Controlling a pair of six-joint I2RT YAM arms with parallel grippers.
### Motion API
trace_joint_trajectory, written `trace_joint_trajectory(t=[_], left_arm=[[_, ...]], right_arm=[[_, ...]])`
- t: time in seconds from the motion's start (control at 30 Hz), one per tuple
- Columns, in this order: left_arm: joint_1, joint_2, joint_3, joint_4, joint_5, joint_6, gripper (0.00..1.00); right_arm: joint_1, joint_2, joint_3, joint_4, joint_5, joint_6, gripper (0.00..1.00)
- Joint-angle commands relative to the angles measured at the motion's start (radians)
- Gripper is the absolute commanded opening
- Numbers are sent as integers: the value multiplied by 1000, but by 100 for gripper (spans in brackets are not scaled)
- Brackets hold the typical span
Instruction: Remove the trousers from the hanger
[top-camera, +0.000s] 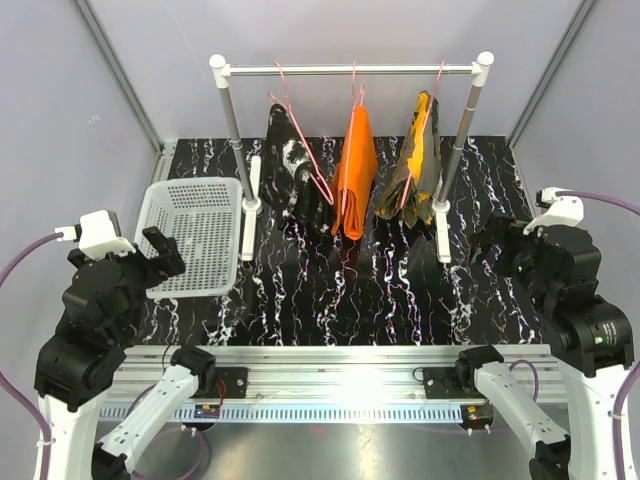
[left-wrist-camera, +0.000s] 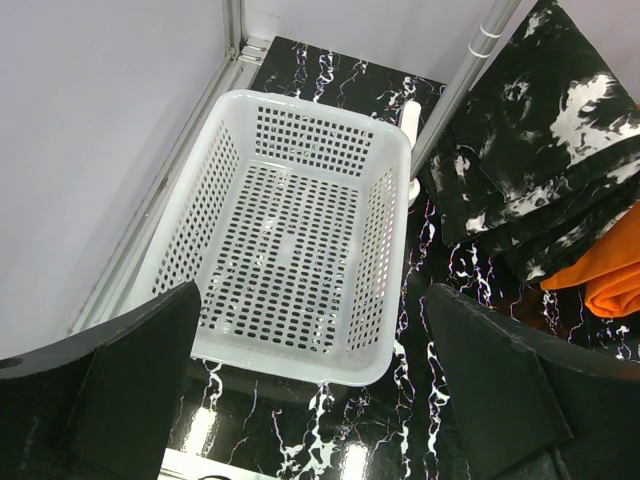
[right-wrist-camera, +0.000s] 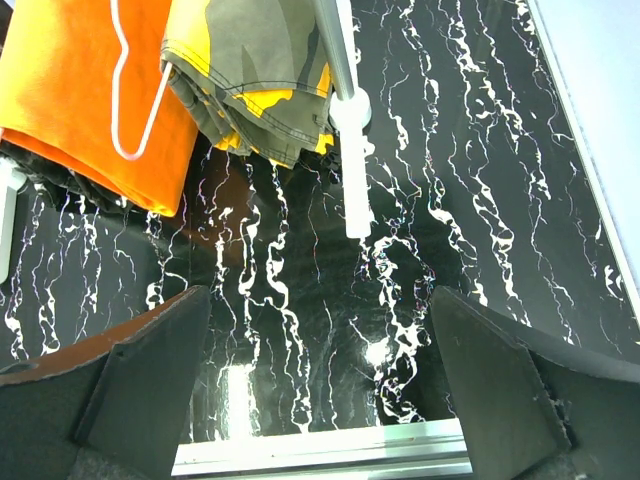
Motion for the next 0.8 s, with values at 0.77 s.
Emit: trace_joint_trajectory(t=[0.77], left_arm=[[-5, 37, -1, 26, 97, 8, 99]], right_arm=[[7, 602, 297, 194, -198, 96, 85]])
